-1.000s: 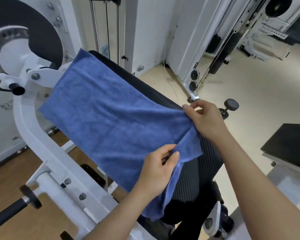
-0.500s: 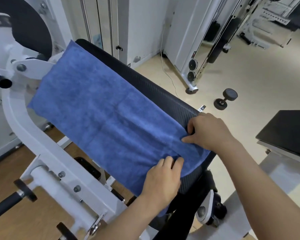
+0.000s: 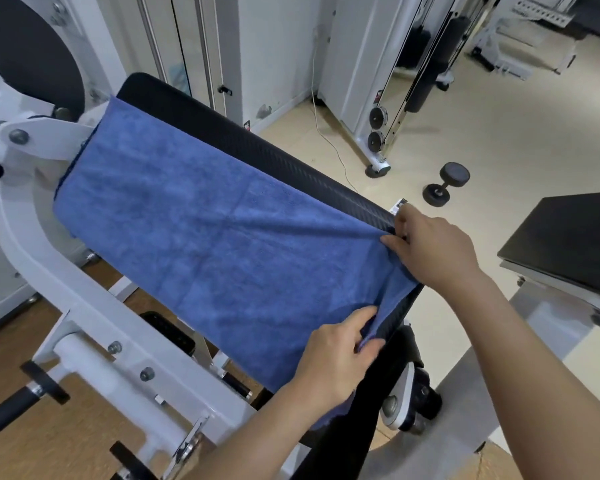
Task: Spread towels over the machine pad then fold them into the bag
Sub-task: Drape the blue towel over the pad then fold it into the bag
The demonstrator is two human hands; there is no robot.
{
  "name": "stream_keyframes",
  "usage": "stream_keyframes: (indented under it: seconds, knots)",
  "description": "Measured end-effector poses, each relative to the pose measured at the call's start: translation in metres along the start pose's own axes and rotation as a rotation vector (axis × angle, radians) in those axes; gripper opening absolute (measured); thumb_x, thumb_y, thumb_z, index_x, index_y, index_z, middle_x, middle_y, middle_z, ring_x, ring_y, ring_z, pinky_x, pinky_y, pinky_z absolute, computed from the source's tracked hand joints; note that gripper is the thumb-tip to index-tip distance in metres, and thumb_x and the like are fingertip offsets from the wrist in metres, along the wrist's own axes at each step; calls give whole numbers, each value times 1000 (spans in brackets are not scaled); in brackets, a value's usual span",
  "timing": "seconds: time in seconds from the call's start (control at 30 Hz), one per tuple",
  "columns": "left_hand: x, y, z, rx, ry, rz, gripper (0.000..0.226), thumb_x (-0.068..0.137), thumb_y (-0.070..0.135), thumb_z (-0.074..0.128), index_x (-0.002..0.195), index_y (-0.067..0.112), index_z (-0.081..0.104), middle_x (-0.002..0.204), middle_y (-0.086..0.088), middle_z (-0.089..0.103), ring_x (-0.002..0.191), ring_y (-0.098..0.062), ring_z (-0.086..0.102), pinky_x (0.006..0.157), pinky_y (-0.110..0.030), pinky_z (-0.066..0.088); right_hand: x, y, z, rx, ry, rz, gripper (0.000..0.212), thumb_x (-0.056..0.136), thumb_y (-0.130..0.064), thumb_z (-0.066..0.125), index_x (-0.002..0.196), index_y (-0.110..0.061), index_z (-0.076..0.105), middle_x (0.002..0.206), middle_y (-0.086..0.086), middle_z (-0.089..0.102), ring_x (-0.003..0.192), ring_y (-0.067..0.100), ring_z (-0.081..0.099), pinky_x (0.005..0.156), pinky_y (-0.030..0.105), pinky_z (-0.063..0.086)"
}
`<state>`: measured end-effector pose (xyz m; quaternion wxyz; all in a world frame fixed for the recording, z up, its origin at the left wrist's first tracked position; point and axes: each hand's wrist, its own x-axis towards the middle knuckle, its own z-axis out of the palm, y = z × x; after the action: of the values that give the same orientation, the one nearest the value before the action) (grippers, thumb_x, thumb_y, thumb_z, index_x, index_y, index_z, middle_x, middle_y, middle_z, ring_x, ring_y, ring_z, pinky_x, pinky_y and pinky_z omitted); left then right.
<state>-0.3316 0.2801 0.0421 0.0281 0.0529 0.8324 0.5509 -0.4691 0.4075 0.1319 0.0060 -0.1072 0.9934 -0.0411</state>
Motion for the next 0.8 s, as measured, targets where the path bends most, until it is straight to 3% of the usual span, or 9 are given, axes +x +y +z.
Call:
stream_keyframes:
  seconds: [0.07,0.2,0.3,0.4,0.47,0.53,0.73,0.8]
  knots:
    - [0,0,4,6,-54,-16,49,89,22,63,134,33,47,58,11,50,61,-5,51,71,-23,49,0,5,-2,55,10,55,31,90,-46,61,91,-20,43,81,3,60,75,32,54,60,35,39]
    - [-6,-2,5,-86,-16,-98,43,91,18,59,132,31,55,69,14,53,69,-2,54,73,-11,43,5,7,-6,308,-52,122,33,81,-41,74,83,-21,47,72,-5,57,69,20,52,57,32,37]
    - [-10,1,-7,-357,57,-246,19,96,20,55,94,31,70,75,16,59,74,2,55,74,-16,44,8,6,-15,652,-107,116,22,82,-31,76,81,-20,56,63,1,55,56,17,43,53,28,31]
    - [-12,1,-36,-492,156,-314,19,97,27,54,88,24,70,79,14,66,83,1,60,80,-19,46,11,-7,-27,846,-225,69,3,89,-24,69,87,-23,71,72,6,64,64,16,49,62,27,38]
    - [-13,-3,-58,-494,194,-300,23,93,35,49,86,22,66,79,11,65,83,-5,60,81,-26,49,15,-22,-32,902,-259,60,12,90,-20,66,85,-19,76,80,-1,72,70,11,58,67,23,42]
    - [-14,-8,-79,-465,258,-302,23,97,33,47,90,18,63,82,4,63,82,-8,58,83,-31,48,21,-40,-34,939,-279,76,17,90,-21,65,80,-14,77,70,-2,68,61,9,53,60,20,40]
    - [-14,-33,-162,-431,437,-308,26,101,24,49,83,11,63,76,5,63,73,-6,58,71,-22,47,42,-105,-30,1059,-342,61,23,90,-6,53,89,-13,75,67,0,68,56,11,56,53,22,36]
    - [-7,-53,-199,-355,527,-326,28,97,31,52,79,12,62,75,5,66,72,-8,59,71,-29,47,48,-131,-19,1132,-346,11,27,89,-2,54,105,-17,70,86,-2,73,68,12,61,56,23,39]
